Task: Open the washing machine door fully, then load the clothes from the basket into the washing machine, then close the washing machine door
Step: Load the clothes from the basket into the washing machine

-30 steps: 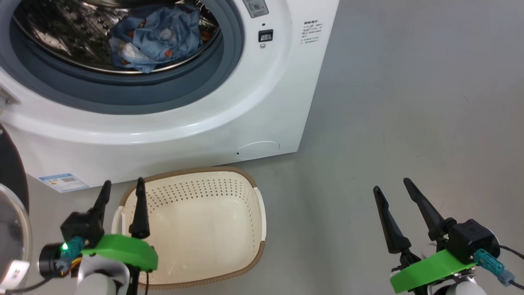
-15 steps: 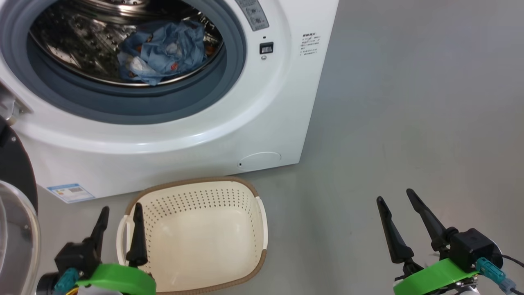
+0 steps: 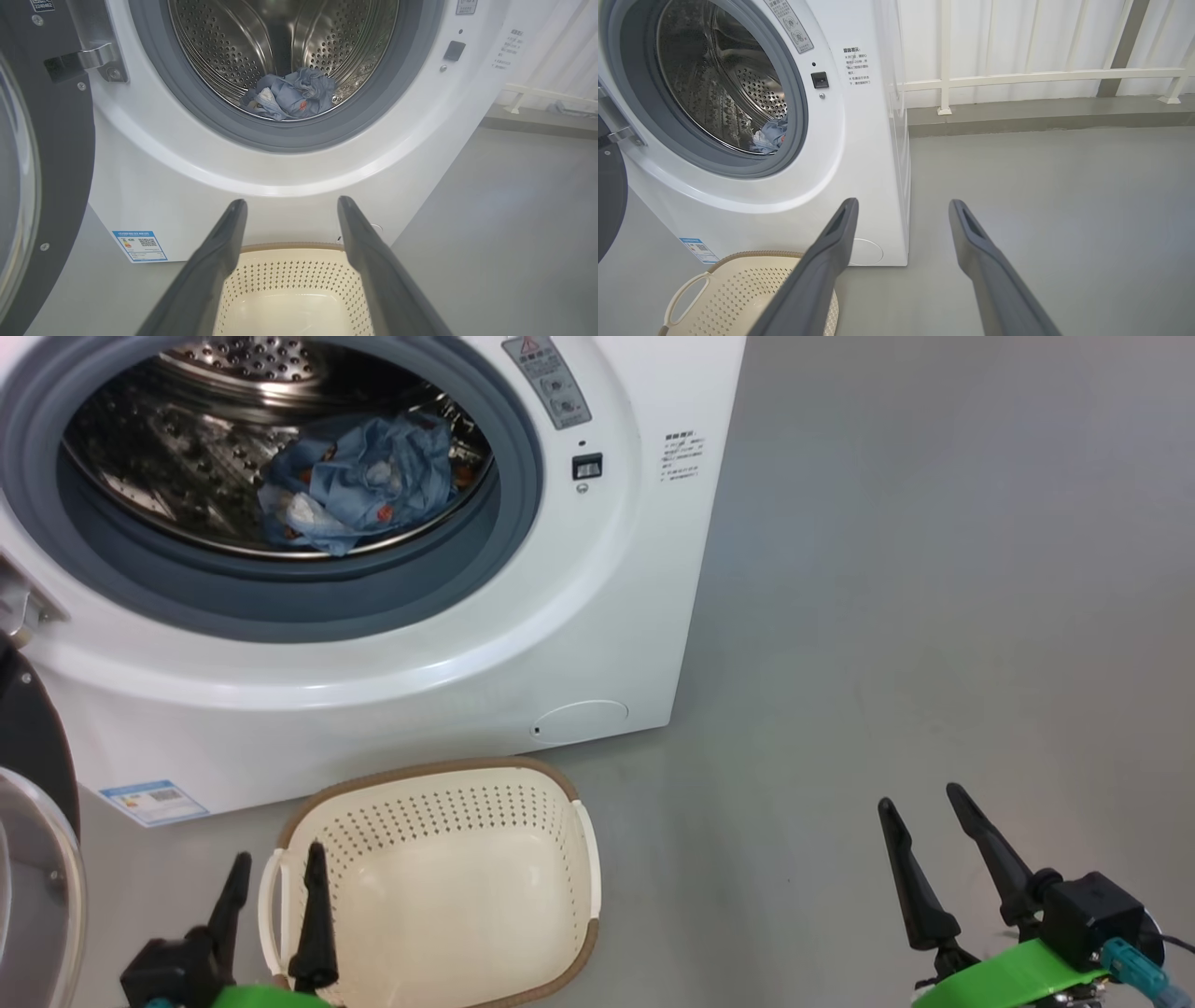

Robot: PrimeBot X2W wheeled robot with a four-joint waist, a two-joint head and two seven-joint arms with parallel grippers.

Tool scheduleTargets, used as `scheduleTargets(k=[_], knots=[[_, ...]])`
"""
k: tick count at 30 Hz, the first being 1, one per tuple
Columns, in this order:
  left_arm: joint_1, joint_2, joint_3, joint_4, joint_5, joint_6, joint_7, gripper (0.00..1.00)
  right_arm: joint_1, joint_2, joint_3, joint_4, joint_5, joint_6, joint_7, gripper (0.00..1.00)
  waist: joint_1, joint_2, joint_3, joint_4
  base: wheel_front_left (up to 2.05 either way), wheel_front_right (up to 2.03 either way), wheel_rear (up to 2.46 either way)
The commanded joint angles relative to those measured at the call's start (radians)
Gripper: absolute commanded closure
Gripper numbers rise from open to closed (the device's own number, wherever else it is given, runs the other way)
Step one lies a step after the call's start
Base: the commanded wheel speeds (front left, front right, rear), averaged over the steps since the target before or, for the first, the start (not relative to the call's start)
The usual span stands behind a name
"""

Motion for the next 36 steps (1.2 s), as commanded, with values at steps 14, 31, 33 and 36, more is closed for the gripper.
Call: scheduleTargets(k=[14,31,33,36], knots=[[0.084,0.012,0.01,-0.064,-0.027,0.03,-0.006,0.0,0.032,-0.02,0.013,-0.004,0.0,0.009,-0.005,0.0,0.0,0.0,-0.066,0.005,0.0,0.0,0.0],[0.127,0.012,-0.003,-0.081,-0.03,0.045,-0.006,0.0,0.041,-0.029,0.032,0.002,0.005,0.009,-0.005,0.0,0.0,0.0,-0.096,0.035,0.0,0.0,0.0],[0.129,0.012,-0.003,-0.082,-0.03,0.045,-0.006,0.0,0.041,-0.03,0.036,0.003,0.006,0.009,-0.005,0.0,0.0,0.0,-0.098,0.037,0.0,0.0,0.0],[0.133,0.012,-0.005,-0.081,-0.03,0.045,-0.006,0.0,0.039,-0.033,0.04,0.006,0.007,0.009,-0.005,0.0,0.0,0.0,-0.102,0.039,0.0,0.0,0.0]])
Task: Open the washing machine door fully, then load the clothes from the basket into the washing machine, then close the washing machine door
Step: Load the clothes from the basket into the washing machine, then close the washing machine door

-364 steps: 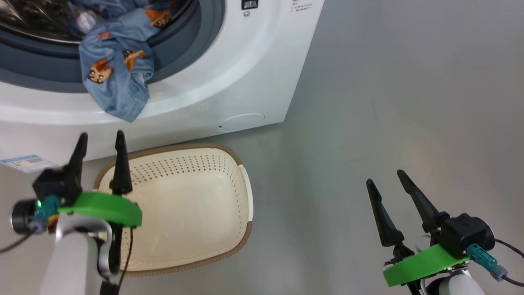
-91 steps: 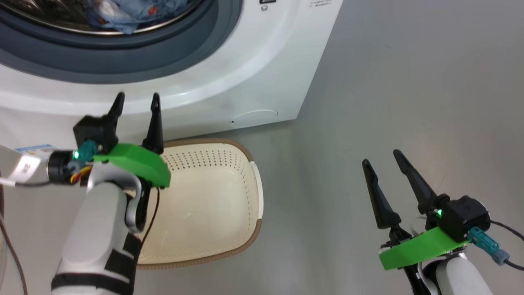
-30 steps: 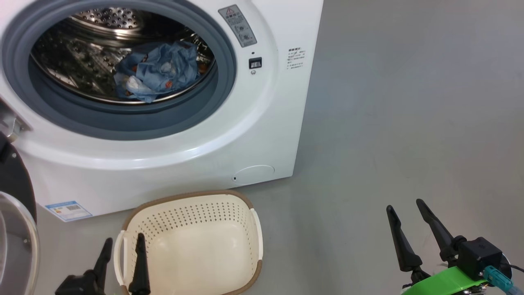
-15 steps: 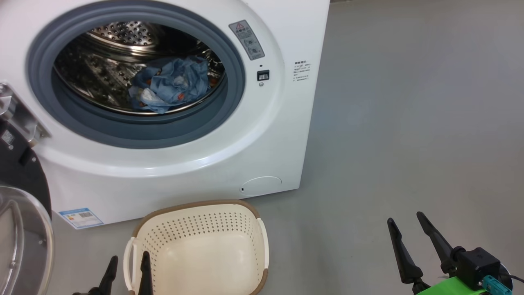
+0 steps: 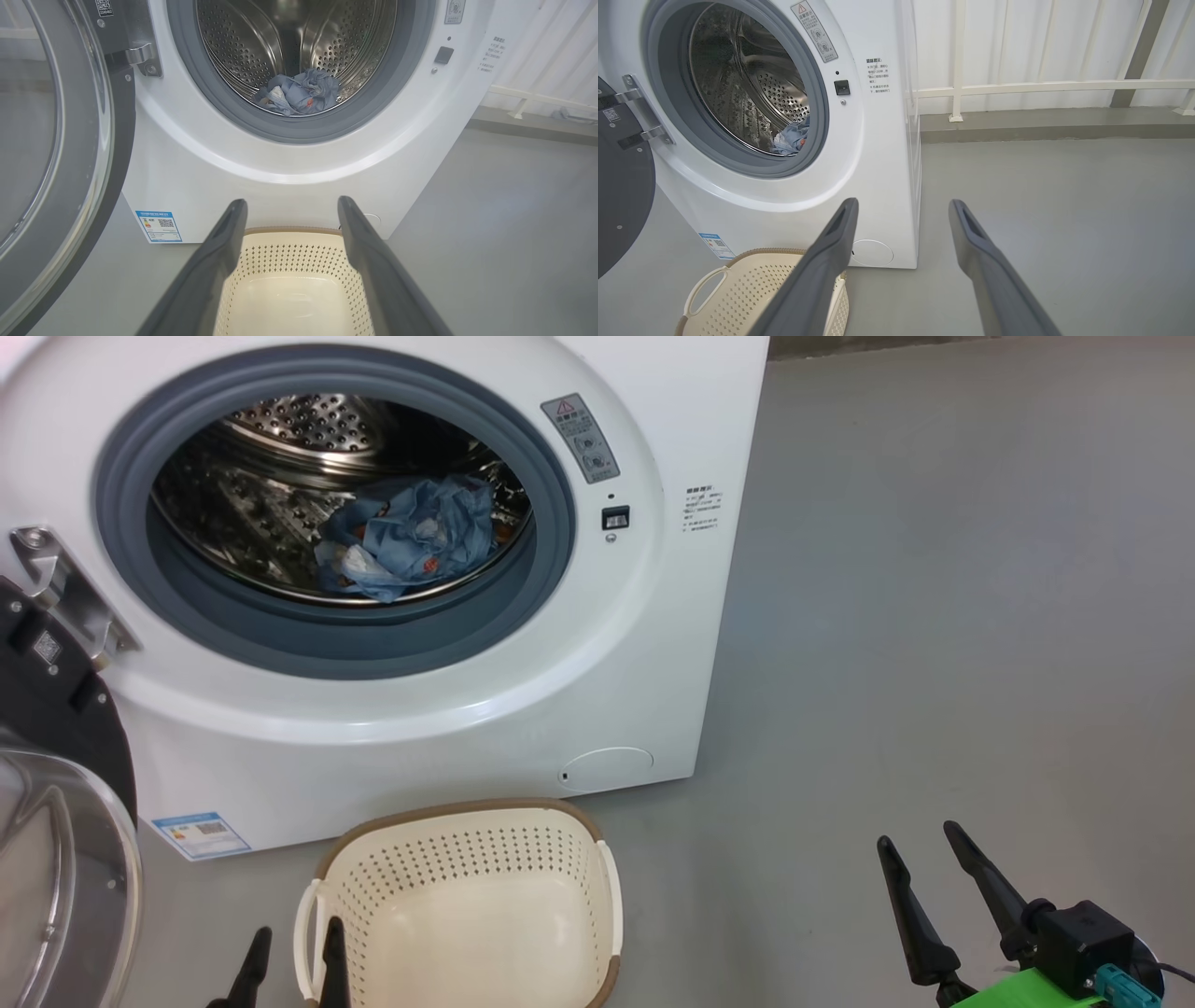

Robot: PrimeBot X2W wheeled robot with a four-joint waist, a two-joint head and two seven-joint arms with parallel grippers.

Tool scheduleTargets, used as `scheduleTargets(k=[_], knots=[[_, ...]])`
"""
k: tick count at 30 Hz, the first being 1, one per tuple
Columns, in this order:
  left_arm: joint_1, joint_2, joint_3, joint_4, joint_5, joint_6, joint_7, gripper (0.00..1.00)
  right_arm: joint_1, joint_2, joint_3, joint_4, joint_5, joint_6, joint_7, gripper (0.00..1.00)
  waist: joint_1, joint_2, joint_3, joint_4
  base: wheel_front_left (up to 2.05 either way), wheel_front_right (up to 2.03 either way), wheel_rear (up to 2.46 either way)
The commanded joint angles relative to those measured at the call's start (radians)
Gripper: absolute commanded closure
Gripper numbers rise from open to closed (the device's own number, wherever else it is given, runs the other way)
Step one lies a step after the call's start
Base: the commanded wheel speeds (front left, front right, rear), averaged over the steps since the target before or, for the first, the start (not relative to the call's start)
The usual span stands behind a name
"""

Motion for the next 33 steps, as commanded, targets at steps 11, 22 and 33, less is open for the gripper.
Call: scheduleTargets(k=[11,22,33], knots=[[0.014,0.011,0.028,-0.027,-0.009,0.009,-0.006,0.0,-0.003,-0.025,0.042,-0.008,0.008,0.009,-0.005,0.0,0.0,0.0,-0.031,0.01,0.0,0.0,0.0],[0.021,0.011,0.032,-0.04,-0.023,0.022,-0.006,0.0,-0.01,-0.032,0.06,-0.004,0.01,0.009,-0.005,0.0,0.0,0.0,-0.047,0.018,0.0,0.0,0.0],[0.025,0.011,0.037,-0.048,-0.025,0.029,-0.006,0.0,-0.019,-0.037,0.07,0.001,0.014,0.009,-0.005,0.0,0.0,0.0,-0.054,0.023,0.0,0.0,0.0]])
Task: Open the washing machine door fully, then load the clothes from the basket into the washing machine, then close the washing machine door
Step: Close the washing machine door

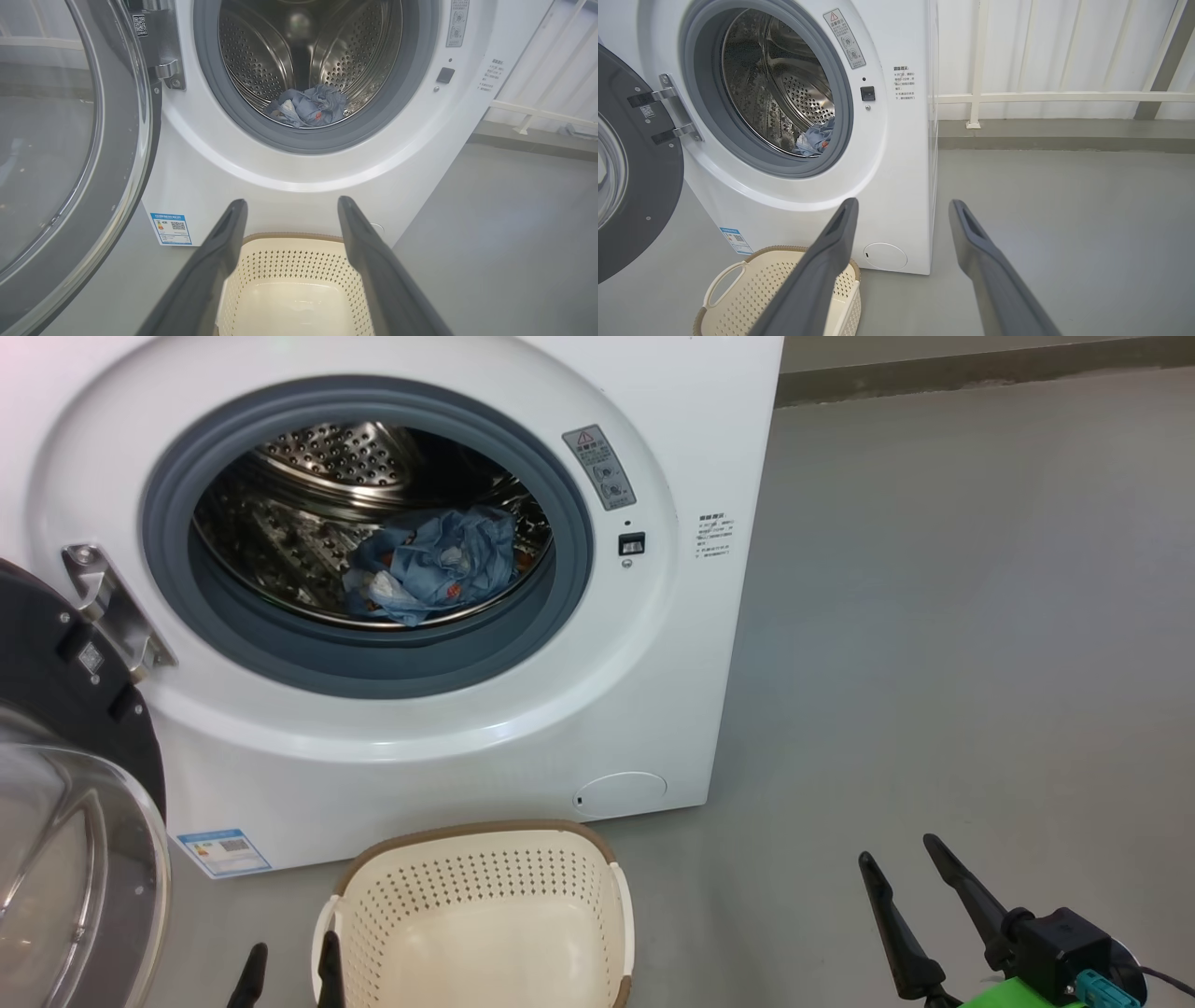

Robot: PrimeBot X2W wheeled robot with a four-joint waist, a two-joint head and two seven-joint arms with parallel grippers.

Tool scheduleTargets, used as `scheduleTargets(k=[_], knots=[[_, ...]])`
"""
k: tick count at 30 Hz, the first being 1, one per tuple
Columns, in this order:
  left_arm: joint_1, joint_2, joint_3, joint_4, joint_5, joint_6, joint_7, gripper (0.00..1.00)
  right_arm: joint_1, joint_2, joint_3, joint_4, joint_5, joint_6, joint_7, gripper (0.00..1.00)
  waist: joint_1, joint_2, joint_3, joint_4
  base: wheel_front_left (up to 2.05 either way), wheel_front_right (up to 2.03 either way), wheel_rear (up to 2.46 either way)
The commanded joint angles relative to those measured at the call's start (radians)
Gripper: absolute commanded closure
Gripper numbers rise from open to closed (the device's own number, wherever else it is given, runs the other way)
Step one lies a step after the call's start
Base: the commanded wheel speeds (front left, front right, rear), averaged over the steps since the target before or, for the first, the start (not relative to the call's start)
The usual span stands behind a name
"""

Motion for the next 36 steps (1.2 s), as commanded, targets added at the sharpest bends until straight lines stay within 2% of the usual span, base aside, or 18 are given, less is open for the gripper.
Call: scheduleTargets(k=[1,36], knots=[[-0.012,0.01,0.036,-0.029,-0.007,0.006,-0.006,0.0,-0.021,-0.017,0.023,-0.02,0.006,0.009,-0.005,0.0,0.0,0.0,-0.001,0.0,0.0,0.0,0.0],[-0.007,0.01,0.033,-0.032,0.008,0.012,-0.006,0.0,-0.021,-0.017,0.027,-0.017,0.009,0.009,-0.005,0.0,0.0,0.0,-0.005,0.01,-0.07,0.04,0.03]])
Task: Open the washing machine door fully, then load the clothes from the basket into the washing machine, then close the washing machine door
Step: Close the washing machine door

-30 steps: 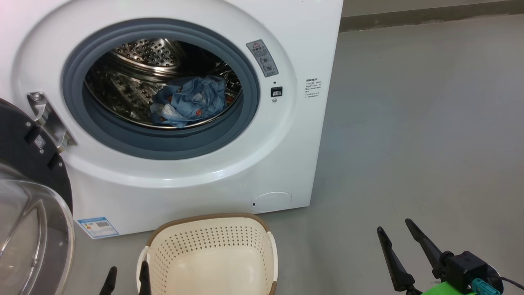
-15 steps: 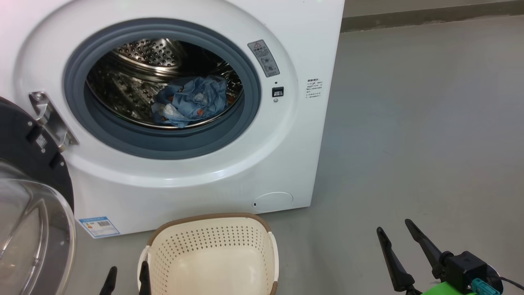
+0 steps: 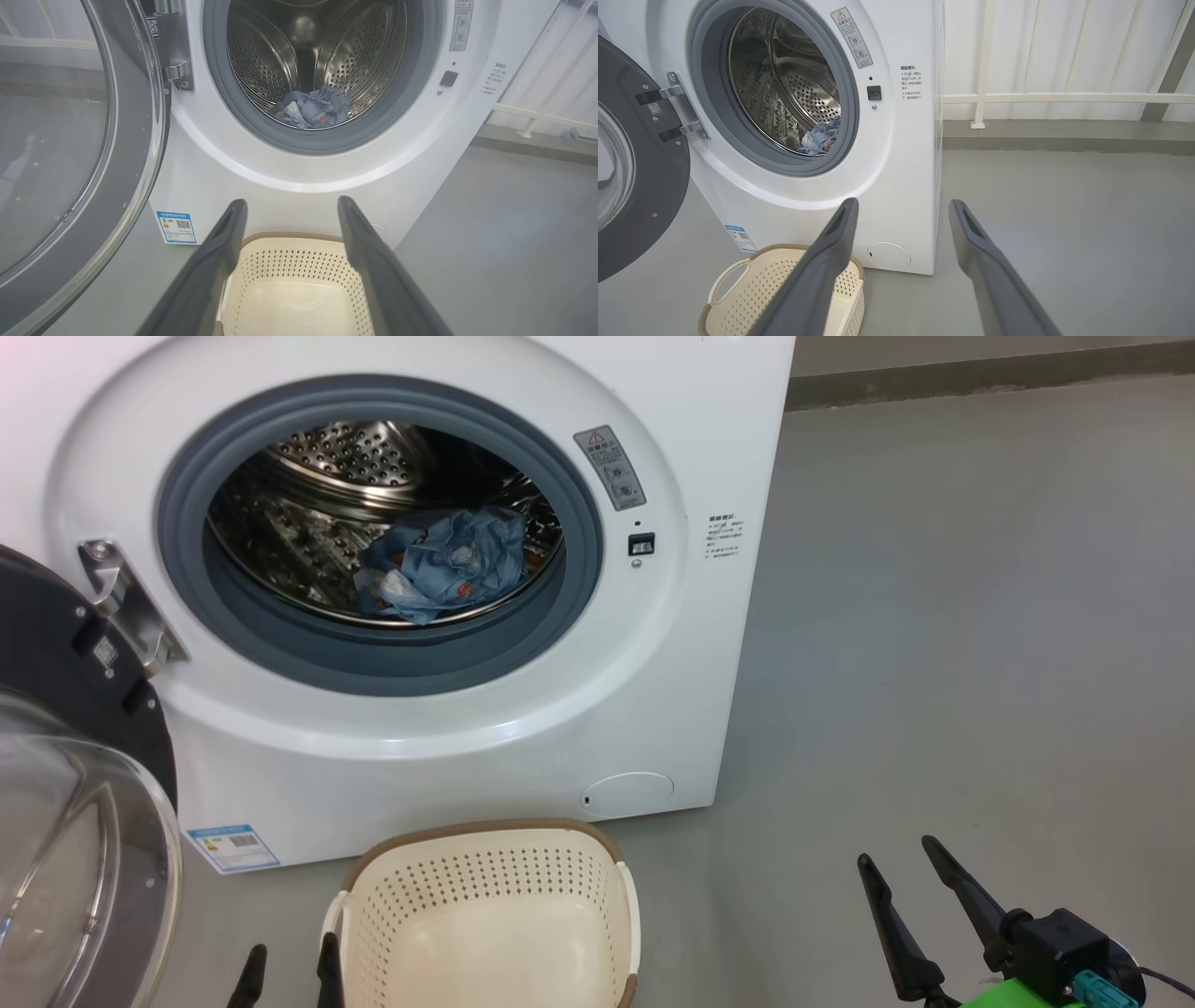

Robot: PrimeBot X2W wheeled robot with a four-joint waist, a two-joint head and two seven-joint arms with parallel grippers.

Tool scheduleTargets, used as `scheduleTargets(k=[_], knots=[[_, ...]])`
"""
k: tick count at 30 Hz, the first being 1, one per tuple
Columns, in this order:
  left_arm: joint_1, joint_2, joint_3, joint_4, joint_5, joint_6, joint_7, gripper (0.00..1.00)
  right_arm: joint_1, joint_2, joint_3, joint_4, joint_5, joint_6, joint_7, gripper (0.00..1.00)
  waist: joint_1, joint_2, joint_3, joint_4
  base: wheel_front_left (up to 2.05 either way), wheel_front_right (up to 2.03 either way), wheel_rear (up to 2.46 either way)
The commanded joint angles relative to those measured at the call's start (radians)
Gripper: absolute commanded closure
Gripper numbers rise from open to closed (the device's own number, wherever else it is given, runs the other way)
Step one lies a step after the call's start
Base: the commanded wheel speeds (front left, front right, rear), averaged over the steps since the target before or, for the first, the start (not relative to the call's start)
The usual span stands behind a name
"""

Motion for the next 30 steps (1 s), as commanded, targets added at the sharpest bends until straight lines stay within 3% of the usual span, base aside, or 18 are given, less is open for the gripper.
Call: scheduleTargets(k=[1,30], knots=[[-0.01,0.01,0.033,-0.028,0.013,0.008,-0.006,0.0,-0.021,-0.013,0.022,-0.021,0.009,0.009,-0.005,0.0,0.0,0.0,0.0,0.0,-0.92,0.65,0.27],[-0.013,0.01,0.027,-0.024,0.012,0.015,-0.006,0.0,-0.023,-0.013,0.019,-0.022,0.007,0.009,-0.005,0.0,0.0,0.0,0.008,-0.002,-0.76,0.72,0.04]])
